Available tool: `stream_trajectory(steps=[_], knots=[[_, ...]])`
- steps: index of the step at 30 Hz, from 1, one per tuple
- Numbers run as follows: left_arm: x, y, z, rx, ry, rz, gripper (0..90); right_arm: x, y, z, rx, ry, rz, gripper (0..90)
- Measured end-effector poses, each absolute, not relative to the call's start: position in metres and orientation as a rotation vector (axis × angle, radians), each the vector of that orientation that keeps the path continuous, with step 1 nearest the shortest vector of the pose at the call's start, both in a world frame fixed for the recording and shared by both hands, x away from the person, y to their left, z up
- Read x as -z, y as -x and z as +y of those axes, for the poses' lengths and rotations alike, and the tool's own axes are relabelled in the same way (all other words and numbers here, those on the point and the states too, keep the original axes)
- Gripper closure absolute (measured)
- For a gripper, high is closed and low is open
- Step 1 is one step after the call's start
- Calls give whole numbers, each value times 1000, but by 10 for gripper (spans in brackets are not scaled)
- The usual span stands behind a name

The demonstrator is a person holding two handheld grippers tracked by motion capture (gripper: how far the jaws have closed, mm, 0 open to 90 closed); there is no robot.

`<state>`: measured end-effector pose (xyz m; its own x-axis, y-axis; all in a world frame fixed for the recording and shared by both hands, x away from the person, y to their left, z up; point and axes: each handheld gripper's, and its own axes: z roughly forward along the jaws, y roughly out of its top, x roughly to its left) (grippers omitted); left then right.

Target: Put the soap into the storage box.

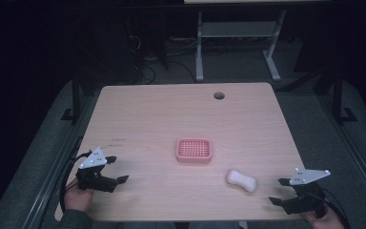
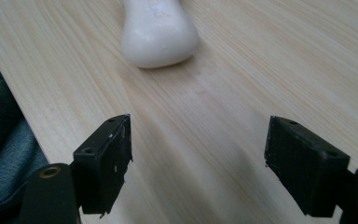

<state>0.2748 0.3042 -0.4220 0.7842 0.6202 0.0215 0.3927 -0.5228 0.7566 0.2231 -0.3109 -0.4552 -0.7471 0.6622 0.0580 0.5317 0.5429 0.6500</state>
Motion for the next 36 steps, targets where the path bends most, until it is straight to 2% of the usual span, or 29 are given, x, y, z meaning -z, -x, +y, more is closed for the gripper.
stream_trajectory(steps=[18,33,36], knots=[[421,-273,307,-379,-2173,759,148,436,-246,-266,-854,-890,2708,187],[421,-273,307,-378,-2172,758,148,428,-259,-245,-786,-824,2765,193],[421,-273,307,-380,-2168,760,148,425,-261,-239,-764,-809,2775,217]])
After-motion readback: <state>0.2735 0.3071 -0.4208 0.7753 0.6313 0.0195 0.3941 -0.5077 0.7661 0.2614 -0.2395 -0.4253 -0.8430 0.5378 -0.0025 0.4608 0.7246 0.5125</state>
